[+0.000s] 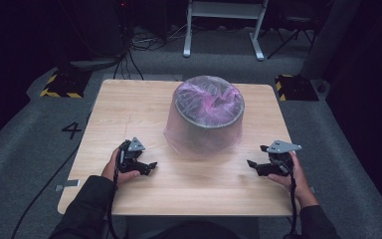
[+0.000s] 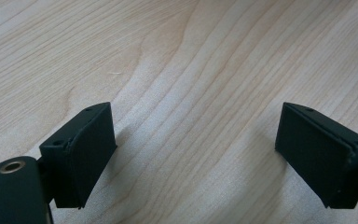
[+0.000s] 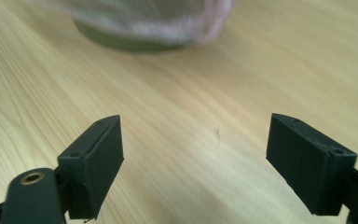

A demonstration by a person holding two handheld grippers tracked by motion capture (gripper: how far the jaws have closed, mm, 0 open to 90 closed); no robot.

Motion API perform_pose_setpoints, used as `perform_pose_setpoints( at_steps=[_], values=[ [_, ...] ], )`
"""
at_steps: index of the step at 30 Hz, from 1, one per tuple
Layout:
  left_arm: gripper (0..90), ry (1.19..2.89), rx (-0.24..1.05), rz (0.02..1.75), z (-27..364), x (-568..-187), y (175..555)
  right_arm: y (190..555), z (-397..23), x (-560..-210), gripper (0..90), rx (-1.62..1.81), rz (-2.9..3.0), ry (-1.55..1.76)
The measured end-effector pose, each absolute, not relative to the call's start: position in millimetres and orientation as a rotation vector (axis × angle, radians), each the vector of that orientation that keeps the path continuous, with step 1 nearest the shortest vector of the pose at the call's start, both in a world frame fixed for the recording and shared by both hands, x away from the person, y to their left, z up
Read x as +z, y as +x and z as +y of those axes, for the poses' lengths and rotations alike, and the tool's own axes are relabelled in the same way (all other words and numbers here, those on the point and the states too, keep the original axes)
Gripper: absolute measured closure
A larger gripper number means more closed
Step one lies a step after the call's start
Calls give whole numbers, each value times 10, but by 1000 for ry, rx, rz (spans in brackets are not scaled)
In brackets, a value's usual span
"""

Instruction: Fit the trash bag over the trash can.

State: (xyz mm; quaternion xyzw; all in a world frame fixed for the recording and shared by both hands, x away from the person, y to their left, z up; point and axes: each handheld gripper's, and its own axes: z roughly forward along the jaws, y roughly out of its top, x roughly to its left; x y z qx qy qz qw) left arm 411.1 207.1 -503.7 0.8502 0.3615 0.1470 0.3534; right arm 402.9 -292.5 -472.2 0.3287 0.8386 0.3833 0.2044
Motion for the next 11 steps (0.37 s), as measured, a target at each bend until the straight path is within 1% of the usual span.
perform_pose_setpoints(
  at_steps=[5,11],
  values=[
    [119,2198,379,935,2070,-5038,4111,4050,-2974,-4920,186,1014,2371,978],
    [119,2199,380,935,2071,-5037,4111,4061,-3016,-5014,169,1017,2379,1015]
  ],
)
